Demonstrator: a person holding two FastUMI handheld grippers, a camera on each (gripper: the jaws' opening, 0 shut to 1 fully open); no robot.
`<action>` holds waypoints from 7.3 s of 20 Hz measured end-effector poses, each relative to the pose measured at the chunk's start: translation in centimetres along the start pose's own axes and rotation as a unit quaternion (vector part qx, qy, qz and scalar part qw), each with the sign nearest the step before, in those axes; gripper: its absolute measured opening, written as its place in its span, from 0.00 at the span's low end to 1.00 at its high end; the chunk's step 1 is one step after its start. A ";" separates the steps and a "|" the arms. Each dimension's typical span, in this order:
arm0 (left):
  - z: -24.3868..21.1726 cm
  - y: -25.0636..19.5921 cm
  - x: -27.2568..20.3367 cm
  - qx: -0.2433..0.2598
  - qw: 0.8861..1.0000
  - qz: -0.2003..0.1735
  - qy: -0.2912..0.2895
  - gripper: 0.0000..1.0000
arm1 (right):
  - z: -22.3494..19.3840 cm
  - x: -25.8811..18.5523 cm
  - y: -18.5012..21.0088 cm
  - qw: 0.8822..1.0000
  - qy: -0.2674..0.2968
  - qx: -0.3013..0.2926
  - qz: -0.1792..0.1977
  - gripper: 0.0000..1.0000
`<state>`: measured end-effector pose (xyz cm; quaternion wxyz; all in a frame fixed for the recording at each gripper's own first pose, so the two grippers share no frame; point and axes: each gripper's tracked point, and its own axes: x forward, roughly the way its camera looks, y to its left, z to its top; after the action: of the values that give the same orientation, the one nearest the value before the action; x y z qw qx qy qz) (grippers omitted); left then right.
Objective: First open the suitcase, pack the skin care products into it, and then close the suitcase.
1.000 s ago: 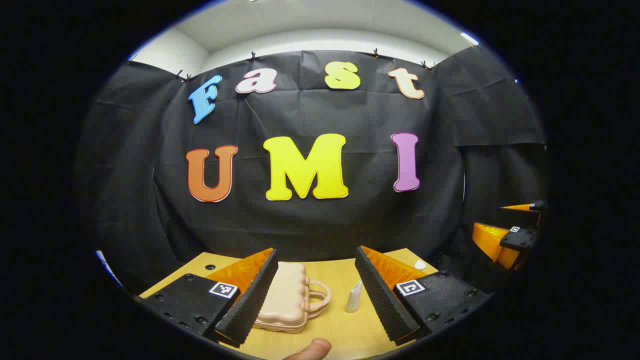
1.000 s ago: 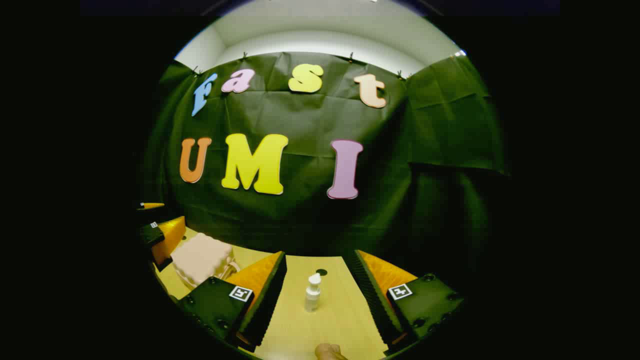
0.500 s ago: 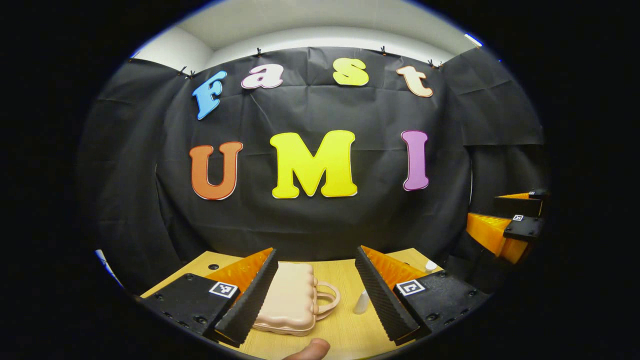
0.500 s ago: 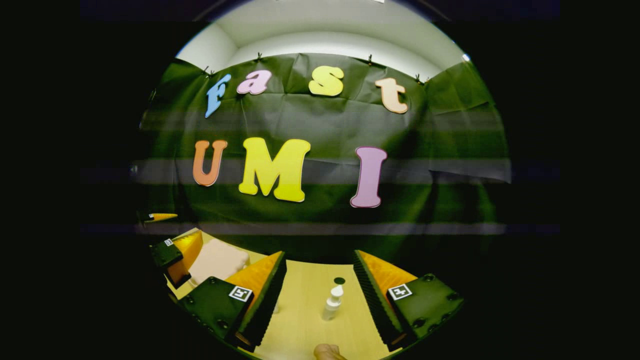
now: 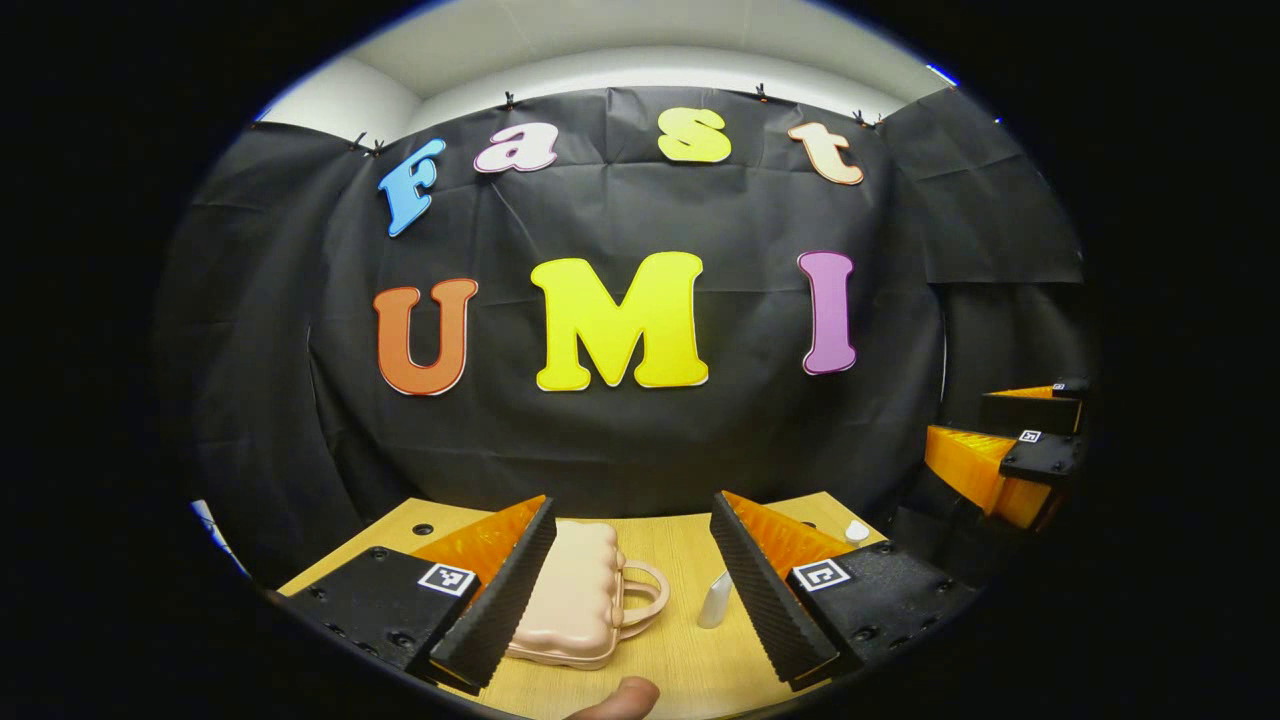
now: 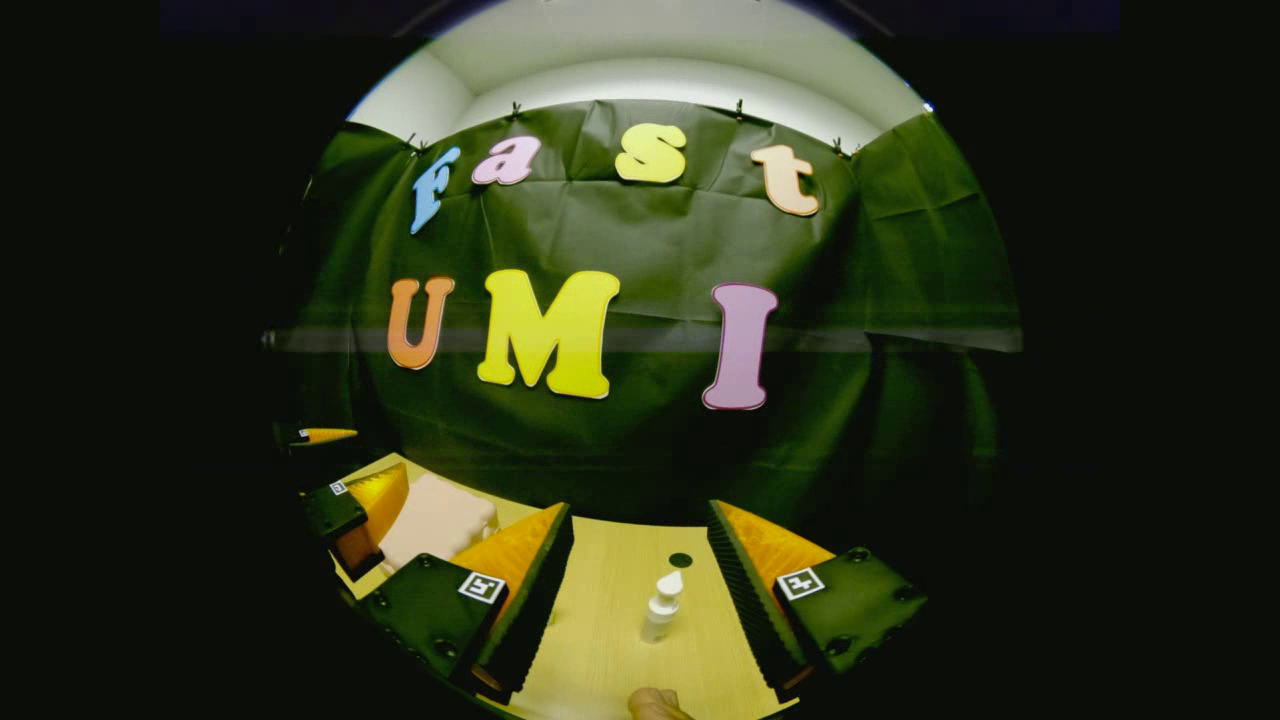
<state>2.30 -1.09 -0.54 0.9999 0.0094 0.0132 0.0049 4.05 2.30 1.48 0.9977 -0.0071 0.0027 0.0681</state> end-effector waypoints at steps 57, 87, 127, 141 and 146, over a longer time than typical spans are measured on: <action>-16.7 4.3 11.8 0.527 0.829 -0.047 0.183 0.03 | -12.1 -0.7 -5.4 0.992 0.117 0.011 -0.037 0.80; -17.2 47.2 13.3 0.069 0.988 0.066 0.122 0.03 | -8.6 -2.6 16.8 0.982 0.181 -0.040 -0.014 0.80; -19.4 24.4 7.4 -0.081 0.975 -0.039 0.205 0.98 | -12.8 -1.9 4.6 0.986 0.163 -0.039 0.010 0.80; -21.0 -4.0 7.3 0.000 0.952 -0.210 0.224 0.98 | -16.7 0.4 -5.3 0.978 0.196 -0.056 0.049 0.80; -23.7 -8.9 10.5 0.010 0.944 -0.226 0.241 0.98 | -19.0 1.0 -8.5 0.972 0.218 -0.066 0.057 0.80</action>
<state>12.24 -9.44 -24.72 0.9415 0.0143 0.2558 -0.2189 6.12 -6.25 -17.38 0.9647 -0.0872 0.2164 0.1219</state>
